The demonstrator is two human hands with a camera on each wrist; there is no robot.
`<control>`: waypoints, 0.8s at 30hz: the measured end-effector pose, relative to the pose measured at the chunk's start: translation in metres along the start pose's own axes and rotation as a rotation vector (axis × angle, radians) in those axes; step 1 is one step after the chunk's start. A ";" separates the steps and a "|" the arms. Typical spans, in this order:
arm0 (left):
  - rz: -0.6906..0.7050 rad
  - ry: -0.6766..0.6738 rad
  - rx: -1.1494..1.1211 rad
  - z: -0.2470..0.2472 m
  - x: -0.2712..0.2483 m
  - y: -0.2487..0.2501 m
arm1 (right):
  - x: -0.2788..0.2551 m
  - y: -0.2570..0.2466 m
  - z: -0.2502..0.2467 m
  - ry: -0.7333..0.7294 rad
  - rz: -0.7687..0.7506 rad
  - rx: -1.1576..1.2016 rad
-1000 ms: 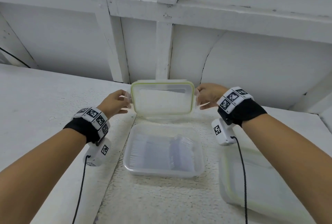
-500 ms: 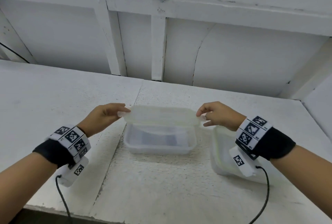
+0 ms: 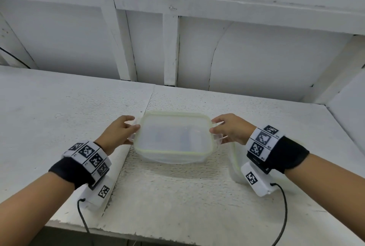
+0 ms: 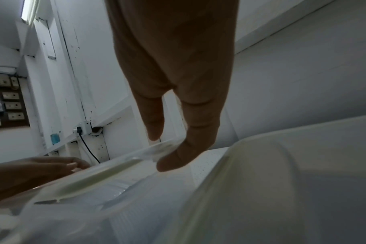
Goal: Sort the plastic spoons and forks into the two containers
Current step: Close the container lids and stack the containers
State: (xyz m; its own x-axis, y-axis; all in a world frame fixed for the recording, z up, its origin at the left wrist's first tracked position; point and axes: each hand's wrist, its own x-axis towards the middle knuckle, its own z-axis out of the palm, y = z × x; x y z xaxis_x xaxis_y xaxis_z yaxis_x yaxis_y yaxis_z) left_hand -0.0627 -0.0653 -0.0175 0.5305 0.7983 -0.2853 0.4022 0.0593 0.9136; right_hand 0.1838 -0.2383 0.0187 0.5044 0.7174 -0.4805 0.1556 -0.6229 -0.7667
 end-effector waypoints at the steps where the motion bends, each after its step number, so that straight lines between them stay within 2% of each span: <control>1: -0.028 -0.023 -0.033 0.001 0.001 0.001 | 0.001 -0.001 0.001 0.005 0.002 -0.009; 5: -0.082 -0.038 -0.126 0.003 0.000 0.008 | 0.003 -0.003 0.004 0.015 0.042 -0.006; 20: -0.179 -0.009 -0.096 -0.001 0.002 0.011 | 0.007 -0.009 0.012 0.036 0.106 -0.031; 24: -0.183 0.008 -0.119 -0.002 0.001 0.012 | 0.006 -0.007 0.014 0.052 0.104 -0.098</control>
State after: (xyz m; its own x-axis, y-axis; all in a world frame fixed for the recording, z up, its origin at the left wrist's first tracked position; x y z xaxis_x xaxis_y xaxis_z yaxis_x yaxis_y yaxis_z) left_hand -0.0590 -0.0627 -0.0060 0.4507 0.7726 -0.4472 0.3998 0.2732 0.8749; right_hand 0.1743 -0.2249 0.0156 0.5648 0.6322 -0.5303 0.1815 -0.7221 -0.6676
